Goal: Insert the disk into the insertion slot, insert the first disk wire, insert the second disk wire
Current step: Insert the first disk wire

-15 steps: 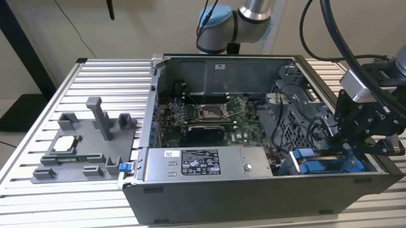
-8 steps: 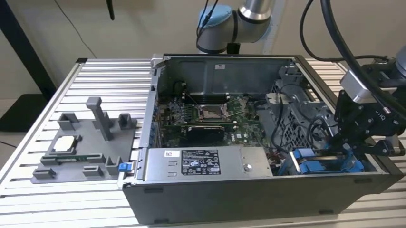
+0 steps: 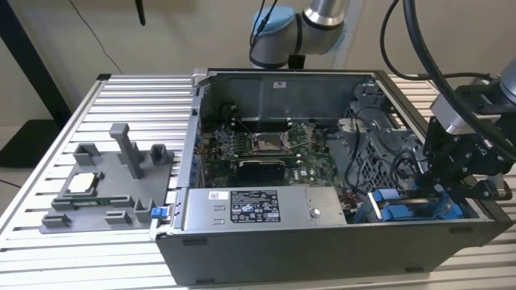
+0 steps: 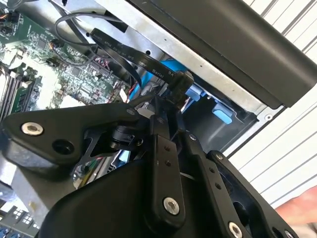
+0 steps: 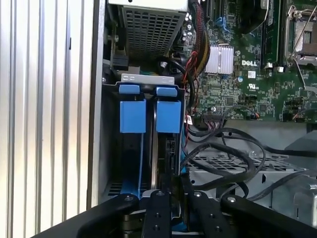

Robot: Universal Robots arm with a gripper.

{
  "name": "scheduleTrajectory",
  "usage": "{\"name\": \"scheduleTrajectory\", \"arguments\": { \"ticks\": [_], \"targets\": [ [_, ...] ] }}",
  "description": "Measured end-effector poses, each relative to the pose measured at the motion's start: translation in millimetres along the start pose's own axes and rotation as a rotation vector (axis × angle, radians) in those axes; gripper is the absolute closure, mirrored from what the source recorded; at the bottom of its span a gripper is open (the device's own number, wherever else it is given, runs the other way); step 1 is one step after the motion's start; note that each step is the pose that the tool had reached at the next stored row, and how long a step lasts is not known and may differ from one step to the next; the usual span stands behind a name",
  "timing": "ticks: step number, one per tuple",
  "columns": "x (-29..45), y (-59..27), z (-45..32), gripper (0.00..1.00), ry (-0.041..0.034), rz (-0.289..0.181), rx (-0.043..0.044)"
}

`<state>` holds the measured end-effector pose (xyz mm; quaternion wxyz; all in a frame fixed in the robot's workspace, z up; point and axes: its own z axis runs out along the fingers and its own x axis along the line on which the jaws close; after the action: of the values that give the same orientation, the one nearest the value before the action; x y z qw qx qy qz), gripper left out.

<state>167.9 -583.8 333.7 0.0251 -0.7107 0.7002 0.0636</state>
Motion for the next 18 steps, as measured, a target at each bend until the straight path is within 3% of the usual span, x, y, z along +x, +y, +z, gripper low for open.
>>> {"name": "scheduleTrajectory", "arguments": {
  "ticks": [1,2,5,13,18],
  "targets": [
    [0.0,0.0,0.2,1.0,0.0002,0.0,0.0],
    [0.0,0.0,0.2,0.0,0.0002,0.0,-0.0001],
    [-0.2,0.1,-1.4,0.0,-0.0004,0.0,-0.0001],
    [-3.4,1.5,-26.4,0.0,-0.0002,0.001,-0.0002],
    [-4.6,1.9,-36.1,0.0,0.0016,0.0,0.0011]
  ]
}}
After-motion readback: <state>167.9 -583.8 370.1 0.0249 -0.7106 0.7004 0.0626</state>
